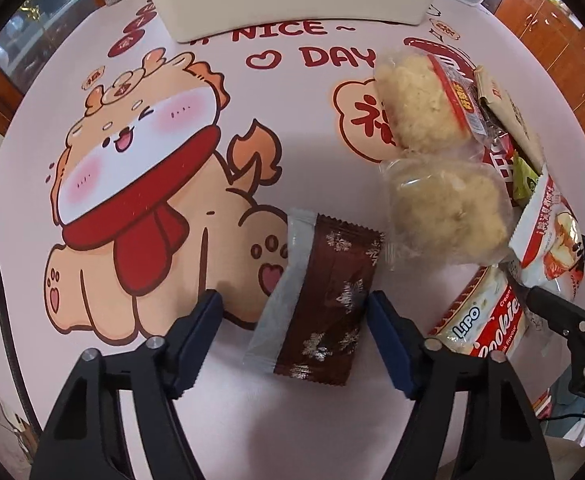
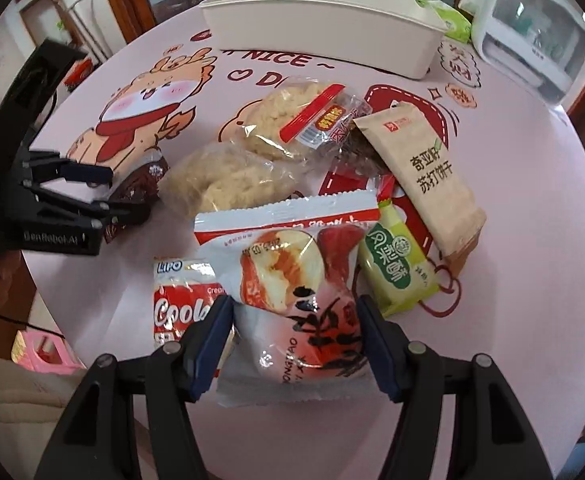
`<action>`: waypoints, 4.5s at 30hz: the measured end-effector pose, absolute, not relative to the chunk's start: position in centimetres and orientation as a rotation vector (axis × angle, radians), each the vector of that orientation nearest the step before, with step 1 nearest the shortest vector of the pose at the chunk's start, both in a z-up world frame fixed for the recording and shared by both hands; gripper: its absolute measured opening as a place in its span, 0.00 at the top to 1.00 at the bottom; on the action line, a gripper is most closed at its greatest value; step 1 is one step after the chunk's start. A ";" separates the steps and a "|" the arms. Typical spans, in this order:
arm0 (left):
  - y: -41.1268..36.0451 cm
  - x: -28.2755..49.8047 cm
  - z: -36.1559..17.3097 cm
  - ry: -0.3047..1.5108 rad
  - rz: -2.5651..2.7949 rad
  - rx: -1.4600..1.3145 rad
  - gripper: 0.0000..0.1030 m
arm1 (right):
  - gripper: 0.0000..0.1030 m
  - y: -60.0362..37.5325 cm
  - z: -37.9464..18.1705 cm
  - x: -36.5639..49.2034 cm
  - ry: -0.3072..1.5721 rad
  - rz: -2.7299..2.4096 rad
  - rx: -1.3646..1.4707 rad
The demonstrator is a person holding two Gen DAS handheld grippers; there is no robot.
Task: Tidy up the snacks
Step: 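Grasp the brown patterned packet with the left tool while the right tool grasps a red-white bread bag, then carry both packets to the white tray and release them inside, then withdraw both open tools from the tray back toward the snack pile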
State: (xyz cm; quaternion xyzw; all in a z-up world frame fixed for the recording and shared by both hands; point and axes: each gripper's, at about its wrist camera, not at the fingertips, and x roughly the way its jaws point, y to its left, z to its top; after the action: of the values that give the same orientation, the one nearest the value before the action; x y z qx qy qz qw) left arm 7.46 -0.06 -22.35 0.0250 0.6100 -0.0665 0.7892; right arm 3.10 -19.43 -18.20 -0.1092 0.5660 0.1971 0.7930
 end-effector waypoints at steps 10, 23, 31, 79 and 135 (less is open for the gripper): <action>-0.4 7.6 -20.9 1.281 -0.112 0.033 0.69 | 0.55 -20.1 -17.9 3.6 1.214 0.424 -0.123; -0.4 7.5 -15.8 1.200 -0.134 -0.010 0.70 | 0.58 -20.3 -12.8 4.4 1.105 0.433 -0.046; -0.6 9.1 -12.2 1.160 -0.164 -0.031 0.70 | 0.58 -20.0 -9.6 5.9 1.021 0.435 -0.017; 0.2 39.7 -3.3 1.026 -0.057 0.081 0.53 | 0.56 -14.5 0.4 37.3 0.917 0.245 0.010; 0.8 30.2 -1.1 0.941 0.005 0.074 0.08 | 0.38 -16.5 0.4 28.2 0.977 0.339 0.021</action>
State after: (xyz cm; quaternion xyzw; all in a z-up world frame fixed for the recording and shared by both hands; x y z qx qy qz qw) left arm 30.21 0.80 -1.08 0.0356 0.4533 0.0025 0.8906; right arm 28.16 -16.46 0.35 0.0098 0.4669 0.1619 0.8693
